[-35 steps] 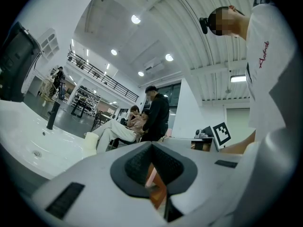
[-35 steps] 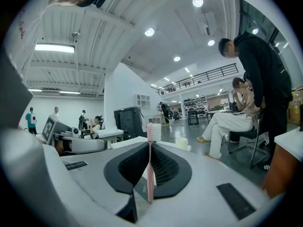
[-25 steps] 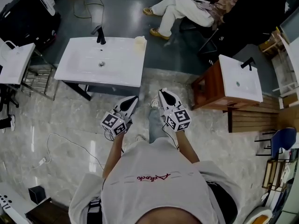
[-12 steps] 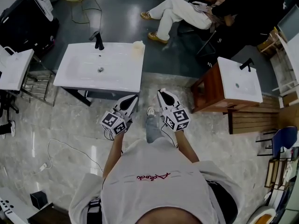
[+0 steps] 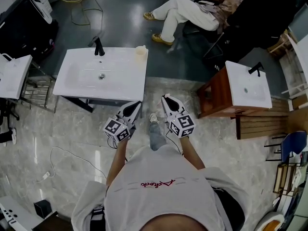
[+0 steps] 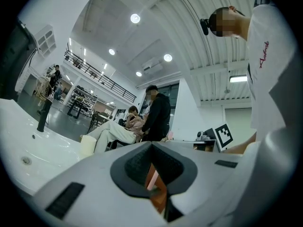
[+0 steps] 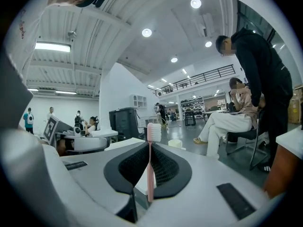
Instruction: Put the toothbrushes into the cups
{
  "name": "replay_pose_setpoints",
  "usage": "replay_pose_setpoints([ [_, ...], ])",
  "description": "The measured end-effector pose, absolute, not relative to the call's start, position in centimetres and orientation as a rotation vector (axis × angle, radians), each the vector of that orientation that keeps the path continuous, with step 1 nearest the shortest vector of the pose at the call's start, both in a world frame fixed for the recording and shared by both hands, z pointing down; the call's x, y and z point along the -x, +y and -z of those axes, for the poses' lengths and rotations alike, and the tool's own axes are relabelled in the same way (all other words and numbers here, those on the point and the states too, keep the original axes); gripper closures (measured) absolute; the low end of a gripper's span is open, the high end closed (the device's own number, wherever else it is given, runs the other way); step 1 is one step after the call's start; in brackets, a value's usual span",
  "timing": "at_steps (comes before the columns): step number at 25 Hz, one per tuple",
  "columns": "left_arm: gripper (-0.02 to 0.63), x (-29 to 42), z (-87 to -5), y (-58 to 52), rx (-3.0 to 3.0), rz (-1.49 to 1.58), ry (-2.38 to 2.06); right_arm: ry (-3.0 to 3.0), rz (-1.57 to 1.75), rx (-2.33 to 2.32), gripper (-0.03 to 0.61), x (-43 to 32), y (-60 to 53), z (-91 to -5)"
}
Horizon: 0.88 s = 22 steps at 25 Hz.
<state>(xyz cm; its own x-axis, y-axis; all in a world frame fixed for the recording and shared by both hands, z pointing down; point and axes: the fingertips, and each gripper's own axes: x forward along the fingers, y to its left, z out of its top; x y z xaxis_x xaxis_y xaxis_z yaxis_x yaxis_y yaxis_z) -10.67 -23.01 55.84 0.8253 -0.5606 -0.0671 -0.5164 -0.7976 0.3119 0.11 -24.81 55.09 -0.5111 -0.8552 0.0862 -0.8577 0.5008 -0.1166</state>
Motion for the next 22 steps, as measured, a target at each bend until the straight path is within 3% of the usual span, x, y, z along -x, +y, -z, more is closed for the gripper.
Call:
replay_pose_setpoints([
  [22, 0.600, 7.0, -55.2, -38.0, -2.716, 0.176, -0.827, -2.722, -0.306, -1.530, 0.569, -3.2, -39.8, -55.6],
])
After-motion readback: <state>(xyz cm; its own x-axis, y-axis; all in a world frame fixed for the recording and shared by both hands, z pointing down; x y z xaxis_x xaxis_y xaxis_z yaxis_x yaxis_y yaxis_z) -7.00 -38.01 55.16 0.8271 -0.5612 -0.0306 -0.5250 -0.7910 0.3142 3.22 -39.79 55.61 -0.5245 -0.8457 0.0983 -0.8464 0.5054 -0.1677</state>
